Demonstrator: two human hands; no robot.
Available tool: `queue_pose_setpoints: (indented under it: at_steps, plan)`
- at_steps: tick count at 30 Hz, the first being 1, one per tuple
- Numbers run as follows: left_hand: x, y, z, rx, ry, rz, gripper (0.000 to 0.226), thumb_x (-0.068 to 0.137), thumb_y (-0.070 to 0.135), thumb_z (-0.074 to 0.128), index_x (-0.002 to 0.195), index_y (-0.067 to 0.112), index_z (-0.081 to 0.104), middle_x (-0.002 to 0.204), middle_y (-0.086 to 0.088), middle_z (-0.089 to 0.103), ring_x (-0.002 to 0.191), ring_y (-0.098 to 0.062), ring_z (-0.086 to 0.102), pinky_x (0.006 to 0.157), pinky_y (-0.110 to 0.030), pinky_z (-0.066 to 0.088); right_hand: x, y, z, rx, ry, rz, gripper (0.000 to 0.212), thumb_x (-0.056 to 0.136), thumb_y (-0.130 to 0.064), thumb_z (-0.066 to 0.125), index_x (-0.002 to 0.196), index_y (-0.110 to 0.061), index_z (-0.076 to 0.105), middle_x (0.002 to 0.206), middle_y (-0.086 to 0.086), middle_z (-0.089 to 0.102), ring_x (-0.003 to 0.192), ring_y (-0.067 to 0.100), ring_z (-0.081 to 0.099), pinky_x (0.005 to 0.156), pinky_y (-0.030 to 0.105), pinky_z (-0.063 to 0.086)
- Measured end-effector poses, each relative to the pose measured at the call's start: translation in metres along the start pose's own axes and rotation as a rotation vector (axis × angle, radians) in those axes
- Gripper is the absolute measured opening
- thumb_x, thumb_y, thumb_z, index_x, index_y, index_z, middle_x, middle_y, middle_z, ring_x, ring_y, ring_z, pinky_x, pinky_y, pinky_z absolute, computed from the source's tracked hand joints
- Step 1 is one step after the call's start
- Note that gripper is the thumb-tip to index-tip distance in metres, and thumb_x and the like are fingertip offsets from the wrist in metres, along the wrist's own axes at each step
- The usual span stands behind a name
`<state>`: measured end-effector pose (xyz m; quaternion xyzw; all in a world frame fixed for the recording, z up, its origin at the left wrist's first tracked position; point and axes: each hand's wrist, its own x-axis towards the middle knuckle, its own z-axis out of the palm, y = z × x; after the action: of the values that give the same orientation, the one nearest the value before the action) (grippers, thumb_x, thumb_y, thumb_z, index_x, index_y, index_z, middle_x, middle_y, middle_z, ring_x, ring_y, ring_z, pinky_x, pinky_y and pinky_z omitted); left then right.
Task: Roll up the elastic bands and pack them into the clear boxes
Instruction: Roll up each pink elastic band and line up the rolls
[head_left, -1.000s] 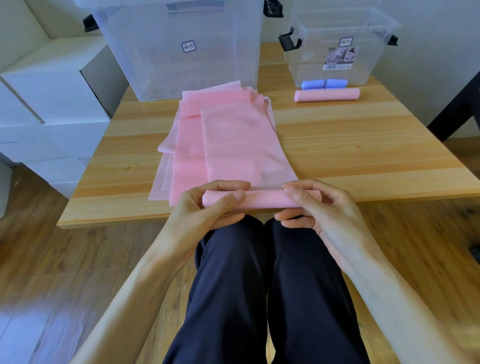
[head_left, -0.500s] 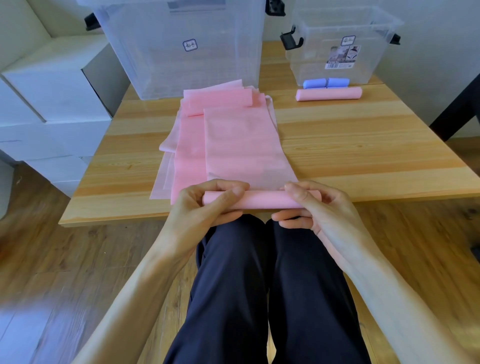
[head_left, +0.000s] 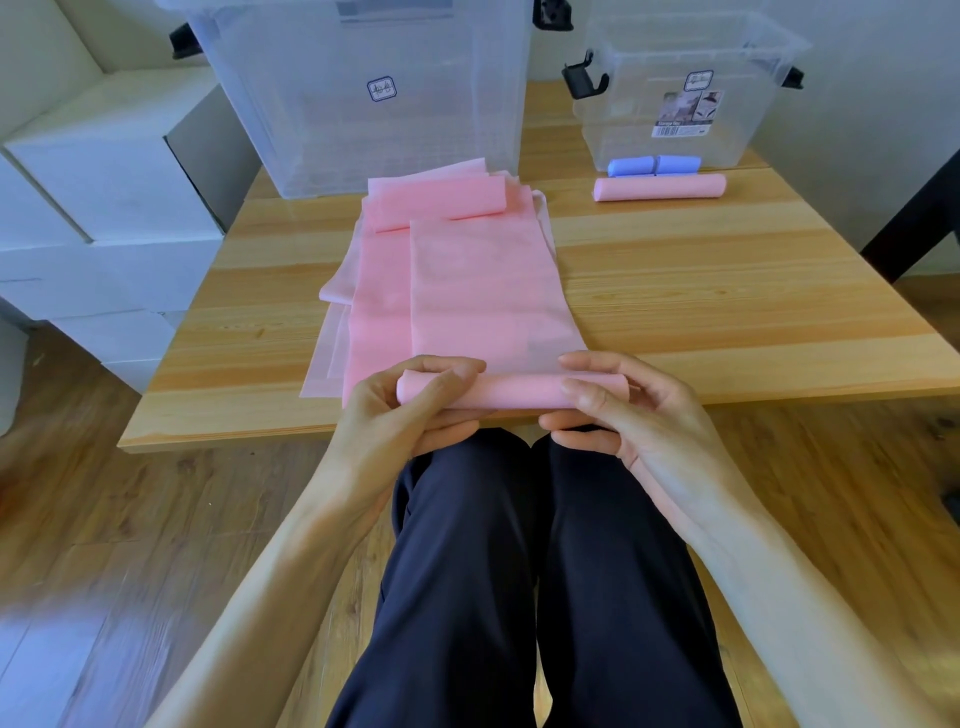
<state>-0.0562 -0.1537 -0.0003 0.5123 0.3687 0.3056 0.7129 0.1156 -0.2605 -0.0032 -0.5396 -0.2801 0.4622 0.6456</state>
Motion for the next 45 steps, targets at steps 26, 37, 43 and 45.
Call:
queue_pose_setpoints:
  at_steps: [26, 37, 43, 45]
  plan:
    - [0.001, 0.006, -0.005, 0.023, -0.071, -0.024, 0.033, 0.074, 0.028, 0.069, 0.103, 0.014, 0.074, 0.1, -0.005, 0.077, 0.095, -0.019, 0.074, 0.075, -0.02, 0.059, 0.009, -0.003, 0.001, -0.006, 0.043, 0.015, 0.025, 0.077, -0.026, 0.073, 0.094, -0.008, 0.073, 0.08, 0.006, 0.072, 0.079, 0.029, 0.075, 0.064, 0.025, 0.059]
    - [0.002, 0.008, -0.007, 0.029, -0.058, -0.051, 0.035, 0.072, 0.032, 0.07, 0.102, 0.014, 0.075, 0.102, -0.008, 0.077, 0.096, -0.022, 0.074, 0.076, -0.021, 0.059, 0.009, -0.003, 0.002, 0.004, 0.025, 0.047, 0.031, 0.073, -0.027, 0.072, 0.096, -0.005, 0.073, 0.086, 0.008, 0.072, 0.079, 0.031, 0.075, 0.064, 0.025, 0.06]
    - [0.004, 0.01, -0.008, 0.076, -0.056, -0.048, 0.036, 0.072, 0.036, 0.069, 0.1, 0.014, 0.073, 0.096, -0.004, 0.077, 0.09, -0.021, 0.076, 0.07, -0.019, 0.059, 0.01, -0.005, 0.003, 0.01, -0.015, 0.071, 0.037, 0.075, -0.026, 0.072, 0.106, -0.006, 0.071, 0.089, 0.012, 0.073, 0.085, 0.032, 0.075, 0.067, 0.026, 0.06]
    - [0.004, 0.011, -0.008, 0.078, -0.063, -0.069, 0.039, 0.074, 0.037, 0.067, 0.104, 0.013, 0.072, 0.098, -0.006, 0.077, 0.091, -0.02, 0.075, 0.068, -0.019, 0.058, 0.01, -0.006, 0.002, -0.003, -0.019, 0.06, 0.034, 0.075, -0.021, 0.073, 0.105, -0.006, 0.071, 0.087, 0.011, 0.073, 0.084, 0.031, 0.075, 0.067, 0.026, 0.06]
